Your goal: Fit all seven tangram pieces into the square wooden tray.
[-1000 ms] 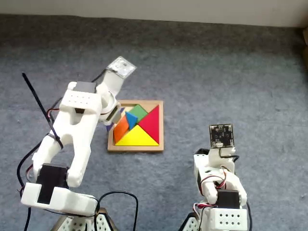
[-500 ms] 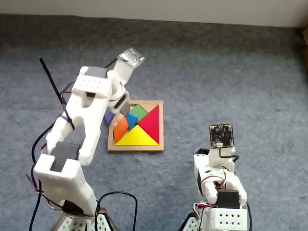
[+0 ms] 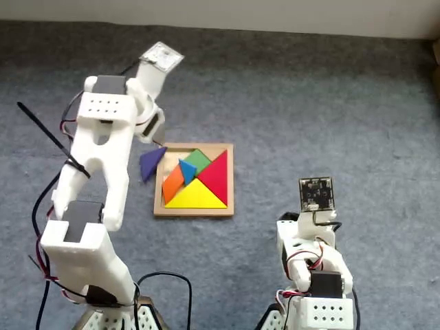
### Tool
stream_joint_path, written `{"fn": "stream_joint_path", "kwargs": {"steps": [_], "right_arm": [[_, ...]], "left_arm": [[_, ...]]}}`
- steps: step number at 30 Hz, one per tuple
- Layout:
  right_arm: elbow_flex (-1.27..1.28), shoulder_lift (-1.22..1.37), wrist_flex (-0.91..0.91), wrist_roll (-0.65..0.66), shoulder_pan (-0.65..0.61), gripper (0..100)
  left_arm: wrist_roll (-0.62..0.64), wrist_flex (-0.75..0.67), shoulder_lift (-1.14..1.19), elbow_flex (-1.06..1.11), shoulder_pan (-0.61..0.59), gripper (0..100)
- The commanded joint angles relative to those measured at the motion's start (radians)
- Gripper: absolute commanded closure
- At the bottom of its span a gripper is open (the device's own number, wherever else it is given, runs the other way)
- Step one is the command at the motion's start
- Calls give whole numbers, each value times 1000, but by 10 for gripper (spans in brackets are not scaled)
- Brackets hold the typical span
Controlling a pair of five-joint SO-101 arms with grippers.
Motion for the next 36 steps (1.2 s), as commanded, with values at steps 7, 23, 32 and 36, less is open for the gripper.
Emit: {"fn": "stream_joint_path", "kwargs": {"steps": [7, 23, 32, 36], "right_arm": [[147, -15, -4, -6, 12, 993], [147, -15, -4, -6, 12, 993], [147, -15, -4, -6, 12, 993], [147, -15, -4, -6, 12, 993]], "left_arm": [[-9, -18, 111, -39, -139, 765], [-3, -89, 240, -48, -7, 765], [-2, -89, 234, -48, 61, 765], [-2, -89, 234, -48, 90, 765]]}}
